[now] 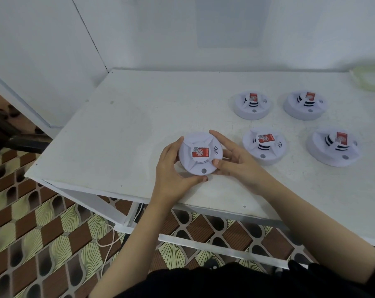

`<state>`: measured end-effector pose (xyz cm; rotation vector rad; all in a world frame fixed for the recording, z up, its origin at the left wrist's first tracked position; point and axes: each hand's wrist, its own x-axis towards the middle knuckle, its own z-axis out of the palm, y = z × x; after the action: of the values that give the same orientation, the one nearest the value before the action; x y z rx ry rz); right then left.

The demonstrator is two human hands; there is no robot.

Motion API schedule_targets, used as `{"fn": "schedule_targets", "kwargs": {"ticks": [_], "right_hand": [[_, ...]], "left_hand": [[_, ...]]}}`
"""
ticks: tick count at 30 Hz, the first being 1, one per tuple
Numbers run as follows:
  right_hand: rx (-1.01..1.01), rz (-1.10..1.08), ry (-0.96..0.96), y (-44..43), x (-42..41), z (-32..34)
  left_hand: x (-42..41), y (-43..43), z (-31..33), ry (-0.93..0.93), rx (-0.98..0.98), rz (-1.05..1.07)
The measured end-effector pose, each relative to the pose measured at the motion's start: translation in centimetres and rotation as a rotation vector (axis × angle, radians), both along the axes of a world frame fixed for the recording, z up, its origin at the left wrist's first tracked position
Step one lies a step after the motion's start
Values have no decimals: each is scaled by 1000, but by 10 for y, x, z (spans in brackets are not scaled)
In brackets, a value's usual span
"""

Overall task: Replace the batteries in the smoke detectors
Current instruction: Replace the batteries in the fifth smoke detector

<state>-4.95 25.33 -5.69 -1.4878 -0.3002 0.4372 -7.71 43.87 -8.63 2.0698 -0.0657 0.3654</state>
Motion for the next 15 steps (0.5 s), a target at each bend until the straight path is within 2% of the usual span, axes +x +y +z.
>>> {"fn": "schedule_targets", "kwargs": {"ticks": [15], "right_hand": [[17, 4, 22, 1, 0, 0]], "left_hand": [[-1, 0, 1, 28, 2, 12]]}}
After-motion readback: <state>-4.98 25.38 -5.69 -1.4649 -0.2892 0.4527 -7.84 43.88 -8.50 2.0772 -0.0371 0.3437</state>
